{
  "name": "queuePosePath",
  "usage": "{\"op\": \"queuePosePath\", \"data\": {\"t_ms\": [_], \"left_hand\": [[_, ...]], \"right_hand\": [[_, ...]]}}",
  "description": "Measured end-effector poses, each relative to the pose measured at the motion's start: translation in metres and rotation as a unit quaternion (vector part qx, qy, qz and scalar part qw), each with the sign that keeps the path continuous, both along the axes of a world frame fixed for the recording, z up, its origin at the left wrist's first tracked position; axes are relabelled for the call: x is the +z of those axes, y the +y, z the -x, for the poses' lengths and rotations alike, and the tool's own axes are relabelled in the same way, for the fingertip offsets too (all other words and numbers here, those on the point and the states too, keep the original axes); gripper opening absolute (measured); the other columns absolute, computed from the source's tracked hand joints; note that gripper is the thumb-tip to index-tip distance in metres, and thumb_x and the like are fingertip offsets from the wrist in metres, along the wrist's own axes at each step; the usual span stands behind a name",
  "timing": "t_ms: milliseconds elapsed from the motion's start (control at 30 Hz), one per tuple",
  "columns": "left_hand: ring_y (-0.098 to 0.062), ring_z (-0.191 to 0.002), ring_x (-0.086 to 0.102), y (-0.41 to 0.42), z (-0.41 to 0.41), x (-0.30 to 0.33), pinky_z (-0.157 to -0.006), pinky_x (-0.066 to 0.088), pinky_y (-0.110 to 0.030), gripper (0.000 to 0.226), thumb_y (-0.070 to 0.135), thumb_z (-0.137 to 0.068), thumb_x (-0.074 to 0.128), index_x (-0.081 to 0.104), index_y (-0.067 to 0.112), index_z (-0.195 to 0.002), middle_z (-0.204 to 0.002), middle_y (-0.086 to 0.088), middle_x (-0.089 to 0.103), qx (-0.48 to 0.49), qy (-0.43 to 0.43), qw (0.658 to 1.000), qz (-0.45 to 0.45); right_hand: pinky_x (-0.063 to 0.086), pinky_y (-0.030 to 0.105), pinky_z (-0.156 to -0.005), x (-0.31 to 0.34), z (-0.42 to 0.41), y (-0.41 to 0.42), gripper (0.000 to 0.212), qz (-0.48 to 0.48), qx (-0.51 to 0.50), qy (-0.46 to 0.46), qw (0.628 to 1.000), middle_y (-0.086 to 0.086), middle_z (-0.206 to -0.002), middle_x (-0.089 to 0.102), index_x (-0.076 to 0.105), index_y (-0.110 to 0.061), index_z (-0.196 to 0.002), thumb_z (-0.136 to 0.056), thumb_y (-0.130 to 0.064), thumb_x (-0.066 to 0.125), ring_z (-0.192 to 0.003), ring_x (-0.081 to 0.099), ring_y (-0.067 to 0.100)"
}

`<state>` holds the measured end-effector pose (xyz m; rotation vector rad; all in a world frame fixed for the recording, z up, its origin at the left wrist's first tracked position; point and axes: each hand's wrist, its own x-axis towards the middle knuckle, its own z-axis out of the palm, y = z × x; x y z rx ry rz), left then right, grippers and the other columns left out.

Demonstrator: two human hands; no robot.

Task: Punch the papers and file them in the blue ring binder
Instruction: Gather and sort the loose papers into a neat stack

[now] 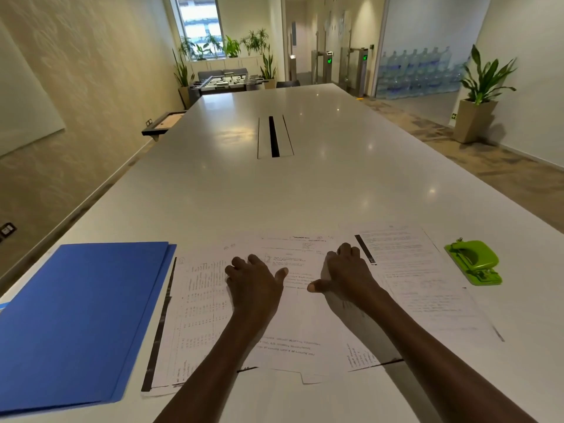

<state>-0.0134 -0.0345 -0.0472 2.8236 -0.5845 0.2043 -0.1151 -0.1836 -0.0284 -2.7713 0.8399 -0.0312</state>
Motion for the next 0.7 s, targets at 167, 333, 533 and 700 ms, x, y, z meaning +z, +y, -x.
{"op": "queuePosePath", "data": {"t_ms": [167,333,533,700], "left_hand": [[-0.030,-0.108,0.050,-0.010,-0.001,0.011,-0.090,0.046,-0.037,0.087,0.077,-0.081,0.046,0.051,-0.001,-0.121,-0.119,-0.021,0.052,0.030,0.022,0.998,-0.051],[-0.031,-0.109,0.051,-0.015,-0.006,0.023,-0.090,0.049,-0.036,0.090,0.077,-0.079,0.049,0.049,-0.004,-0.119,-0.120,-0.024,0.051,0.027,0.056,0.994,-0.086],[-0.029,-0.107,0.054,-0.018,-0.009,0.031,-0.089,0.050,-0.035,0.086,0.071,-0.079,0.057,0.047,-0.004,-0.120,-0.118,-0.021,0.055,0.016,0.087,0.993,-0.084],[-0.029,-0.113,0.049,-0.027,0.003,0.016,-0.091,0.045,-0.038,0.073,0.066,-0.086,0.051,0.048,0.002,-0.122,-0.123,-0.018,0.053,0.009,0.057,0.997,-0.056]], "right_hand": [[0.041,0.036,-0.089,0.002,0.001,0.003,0.075,-0.007,-0.002,-0.005,1.000,0.015,-0.124,0.042,0.050,-0.004,-0.116,-0.071,-0.062,0.070,-0.115,0.037,0.028],[0.040,0.036,-0.089,0.004,0.000,0.005,0.074,-0.004,-0.004,0.005,1.000,0.016,-0.125,0.041,0.049,-0.004,-0.116,-0.073,-0.061,0.068,-0.115,0.036,0.029],[0.040,0.037,-0.091,0.004,0.000,0.006,0.074,-0.010,-0.006,0.001,1.000,0.016,-0.126,0.041,0.048,-0.003,-0.117,-0.074,-0.059,0.069,-0.117,0.036,0.029],[0.042,0.038,-0.090,0.006,-0.003,0.000,0.086,-0.032,-0.004,0.000,0.999,0.017,-0.130,0.039,0.045,-0.003,-0.120,-0.065,-0.062,0.076,-0.119,0.035,0.030]]}}
